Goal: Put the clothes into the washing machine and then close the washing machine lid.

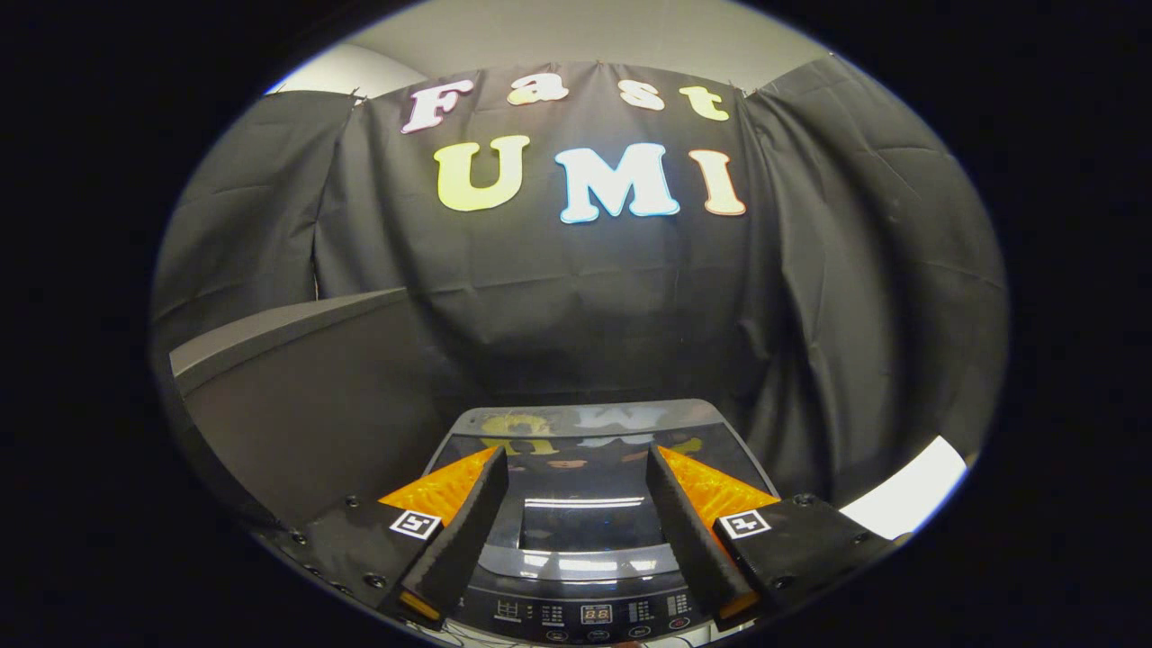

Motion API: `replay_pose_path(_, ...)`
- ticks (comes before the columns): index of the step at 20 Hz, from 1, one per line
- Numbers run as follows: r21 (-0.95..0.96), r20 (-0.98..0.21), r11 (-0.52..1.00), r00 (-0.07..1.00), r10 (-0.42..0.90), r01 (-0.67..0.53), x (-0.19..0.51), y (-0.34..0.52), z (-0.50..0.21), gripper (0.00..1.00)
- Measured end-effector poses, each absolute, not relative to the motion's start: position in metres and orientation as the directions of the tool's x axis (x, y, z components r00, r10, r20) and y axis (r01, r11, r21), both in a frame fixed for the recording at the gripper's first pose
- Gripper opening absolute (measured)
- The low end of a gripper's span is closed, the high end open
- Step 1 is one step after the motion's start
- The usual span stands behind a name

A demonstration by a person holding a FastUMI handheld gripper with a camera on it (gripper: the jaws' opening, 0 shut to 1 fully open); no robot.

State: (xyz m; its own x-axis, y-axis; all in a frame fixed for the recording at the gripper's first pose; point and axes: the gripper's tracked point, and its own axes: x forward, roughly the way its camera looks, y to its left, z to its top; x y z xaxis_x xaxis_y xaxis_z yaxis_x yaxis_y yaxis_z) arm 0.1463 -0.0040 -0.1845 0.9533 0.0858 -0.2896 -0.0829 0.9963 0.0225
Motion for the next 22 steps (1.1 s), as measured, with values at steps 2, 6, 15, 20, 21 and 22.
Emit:
replay_pose_path(2,0.024,-0.255,0.996,0.963,0.087,-0.083,0.137,0.002,-0.164,0.96)
replay_pose_path(6,0.025,-0.155,0.996,0.984,0.086,-0.083,0.110,0.011,-0.103,0.96)
replay_pose_path(15,0.029,-0.021,0.999,0.999,0.044,-0.043,0.011,0.022,-0.017,0.96)
replay_pose_path(20,0.018,-0.006,1.000,1.000,0.024,-0.024,-0.033,0.016,-0.012,0.96)
replay_pose_path(21,0.017,-0.003,1.000,1.000,0.017,-0.017,-0.040,0.012,-0.010,0.96)
replay_pose_path(22,0.024,0.003,1.000,1.000,0.013,-0.013,-0.046,0.010,-0.009,0.96)
